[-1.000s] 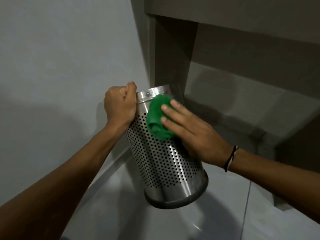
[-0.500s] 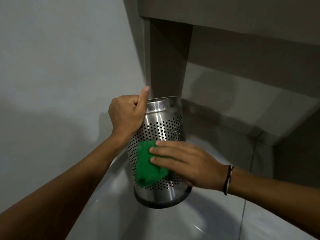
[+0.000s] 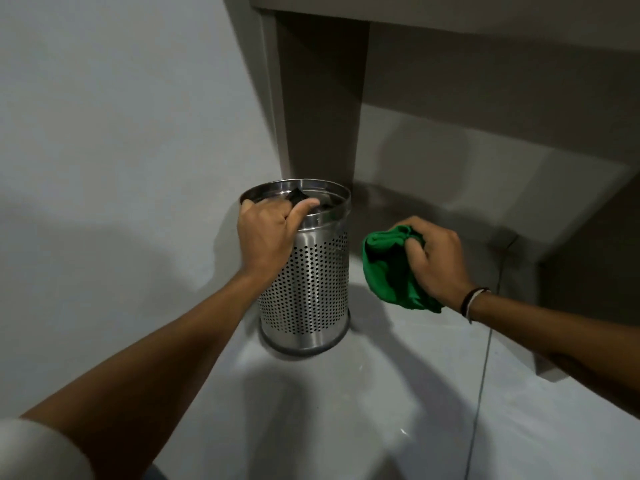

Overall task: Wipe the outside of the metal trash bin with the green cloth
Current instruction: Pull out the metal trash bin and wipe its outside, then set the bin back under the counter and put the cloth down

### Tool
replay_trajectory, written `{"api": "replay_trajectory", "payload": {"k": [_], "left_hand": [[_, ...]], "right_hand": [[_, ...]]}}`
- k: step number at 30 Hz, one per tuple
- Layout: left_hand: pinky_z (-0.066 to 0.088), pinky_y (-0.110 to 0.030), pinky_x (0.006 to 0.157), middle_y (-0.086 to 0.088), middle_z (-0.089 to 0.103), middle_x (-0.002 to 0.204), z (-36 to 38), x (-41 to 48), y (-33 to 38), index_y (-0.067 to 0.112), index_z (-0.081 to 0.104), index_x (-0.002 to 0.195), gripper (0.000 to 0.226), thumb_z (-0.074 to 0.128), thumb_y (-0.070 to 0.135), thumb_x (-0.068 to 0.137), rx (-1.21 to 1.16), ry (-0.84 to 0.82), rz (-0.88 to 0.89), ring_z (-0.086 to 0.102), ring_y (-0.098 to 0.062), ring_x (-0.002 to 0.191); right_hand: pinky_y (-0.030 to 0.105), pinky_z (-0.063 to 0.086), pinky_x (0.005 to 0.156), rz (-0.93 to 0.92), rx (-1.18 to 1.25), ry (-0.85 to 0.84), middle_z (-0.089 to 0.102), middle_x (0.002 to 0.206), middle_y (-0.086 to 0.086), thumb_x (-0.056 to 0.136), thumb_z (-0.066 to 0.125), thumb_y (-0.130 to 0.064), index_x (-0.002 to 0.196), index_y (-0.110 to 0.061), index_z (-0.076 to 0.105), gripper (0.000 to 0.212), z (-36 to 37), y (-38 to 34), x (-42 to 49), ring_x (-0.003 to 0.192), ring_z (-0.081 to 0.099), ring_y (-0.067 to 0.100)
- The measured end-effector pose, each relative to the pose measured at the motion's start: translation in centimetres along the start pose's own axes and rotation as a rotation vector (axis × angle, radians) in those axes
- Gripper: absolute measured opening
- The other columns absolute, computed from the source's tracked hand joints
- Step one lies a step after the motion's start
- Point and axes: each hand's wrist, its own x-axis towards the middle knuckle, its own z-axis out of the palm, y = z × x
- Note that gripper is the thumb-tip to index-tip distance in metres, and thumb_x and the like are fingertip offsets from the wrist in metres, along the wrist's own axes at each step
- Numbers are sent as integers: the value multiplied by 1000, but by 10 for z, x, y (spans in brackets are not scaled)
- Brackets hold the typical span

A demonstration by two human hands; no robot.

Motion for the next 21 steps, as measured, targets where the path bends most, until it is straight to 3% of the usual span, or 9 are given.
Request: {"api": "replay_trajectory", "payload": {"k": [7, 12, 21], "left_hand": [[51, -45, 88, -5, 72, 65, 29, -8, -13, 12, 69, 67, 72, 39, 66, 103, 56, -61, 62, 68, -23, 64], [54, -47, 90, -6, 73, 68, 40, -11, -20, 10, 69, 72, 56, 53, 54, 102, 110, -72, 178, 70, -25, 68], [47, -47, 99, -7, 74, 76, 37, -34, -57, 10, 72, 81, 71, 31, 59, 111, 137, -162, 242, 68, -26, 75]], "right_hand": [[32, 52, 79, 184, 24, -22, 76, 93, 1, 98, 54, 3, 107, -14, 78, 31, 9, 20, 4, 86, 70, 25], [32, 52, 79, 191, 20, -82, 77, 92, 2, 98, 54, 3, 107, -15, 79, 32, 18, 28, 2, 86, 71, 25], [30, 46, 77, 228, -37, -133, 75, 89, 2, 100, 54, 2, 106, -14, 78, 29, 30, 52, 8, 82, 68, 25]]}}
